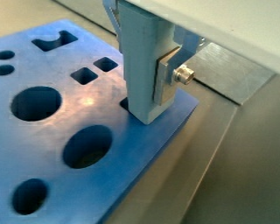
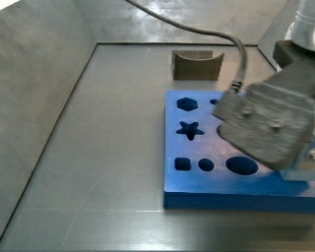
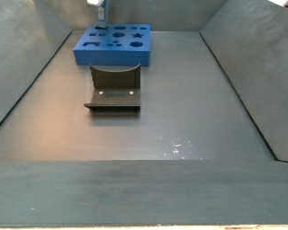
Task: Pick up the rectangle object. Move to above the board. Insert the rectangle object.
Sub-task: Insert the rectangle object.
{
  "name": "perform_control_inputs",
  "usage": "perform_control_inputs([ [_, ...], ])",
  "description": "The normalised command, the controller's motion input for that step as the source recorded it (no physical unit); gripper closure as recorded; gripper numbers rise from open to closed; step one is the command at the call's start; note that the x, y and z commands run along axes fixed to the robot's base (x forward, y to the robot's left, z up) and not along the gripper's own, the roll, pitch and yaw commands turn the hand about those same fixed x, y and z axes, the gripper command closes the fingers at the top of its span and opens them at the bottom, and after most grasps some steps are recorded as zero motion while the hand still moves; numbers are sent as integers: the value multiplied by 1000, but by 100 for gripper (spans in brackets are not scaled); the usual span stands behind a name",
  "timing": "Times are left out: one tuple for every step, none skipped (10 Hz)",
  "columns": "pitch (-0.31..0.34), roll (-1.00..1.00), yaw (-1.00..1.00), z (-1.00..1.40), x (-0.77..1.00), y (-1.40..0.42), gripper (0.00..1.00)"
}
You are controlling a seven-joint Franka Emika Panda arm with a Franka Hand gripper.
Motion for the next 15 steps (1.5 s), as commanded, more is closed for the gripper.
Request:
perform_control_inputs([
  [-140, -89, 0, 0, -117, 123, 100],
  [-11, 0, 0, -26, 0, 20, 100],
  [-389, 0, 663, -83, 0, 54, 100],
  [-509, -63, 869, -51, 0, 11, 100],
  [-389, -6, 386, 0, -74, 0, 100],
  [0, 9, 0, 0, 0, 0, 100],
  [0, 57, 0, 0, 0, -17, 100],
  [0, 203, 11, -46, 283, -91, 100],
  [0, 243, 60, -89, 720, 0, 100],
  [-134, 0, 306, -11, 234, 0, 100],
  [-280, -43, 211, 0, -31, 0, 100],
  [-160, -106, 223, 0, 0, 23, 100],
  [-166, -120, 303, 0, 0, 83, 100],
  [-200, -100, 403, 0, 0, 31, 100],
  [0, 26, 0, -54, 14, 0, 100],
])
